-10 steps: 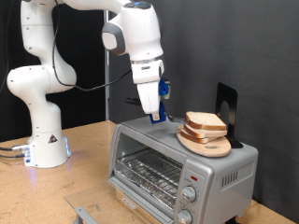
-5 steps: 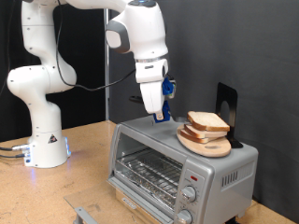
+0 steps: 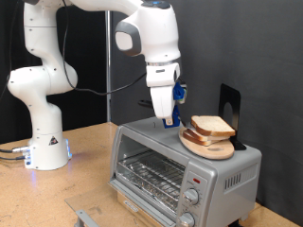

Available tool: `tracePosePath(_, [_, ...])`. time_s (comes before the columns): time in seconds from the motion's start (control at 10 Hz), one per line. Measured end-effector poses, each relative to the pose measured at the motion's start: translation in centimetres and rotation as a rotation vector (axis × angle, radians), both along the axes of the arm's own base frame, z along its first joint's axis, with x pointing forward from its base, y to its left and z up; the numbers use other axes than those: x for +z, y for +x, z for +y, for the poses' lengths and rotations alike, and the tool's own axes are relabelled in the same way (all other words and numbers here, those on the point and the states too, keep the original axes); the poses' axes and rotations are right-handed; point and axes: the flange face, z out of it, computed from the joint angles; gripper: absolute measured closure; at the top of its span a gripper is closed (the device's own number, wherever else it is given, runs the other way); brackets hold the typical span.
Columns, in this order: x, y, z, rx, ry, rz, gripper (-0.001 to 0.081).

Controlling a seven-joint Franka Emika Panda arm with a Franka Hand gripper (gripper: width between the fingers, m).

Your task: Make a piece of toast with the oven

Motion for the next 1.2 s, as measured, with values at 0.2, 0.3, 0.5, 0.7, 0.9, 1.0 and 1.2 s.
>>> tracePosePath(0.2, [0.1, 0.7, 0.1, -0.020, 0.006, -0.059, 0.0422])
tracePosePath(0.3, [0.0, 0.9, 0.1, -0.030, 0.010, -0.108, 0.0422])
tracePosePath(0.5, [-0.2, 0.5, -0.2, -0.038, 0.026, -0.186, 0.0422])
tracePosePath(0.7, [0.2, -0.8, -0.7, -0.033, 0.056, -0.208, 0.0422])
tracePosePath(0.9, [1.0, -1.9, -1.7, -0.045, 0.084, -0.220, 0.0422])
tracePosePath(1.0, [1.4, -2.4, -2.3, -0.039, 0.090, -0.210, 0.0422])
tracePosePath(1.2, [1.6, -2.9, -2.7, -0.034, 0.094, -0.197, 0.0422])
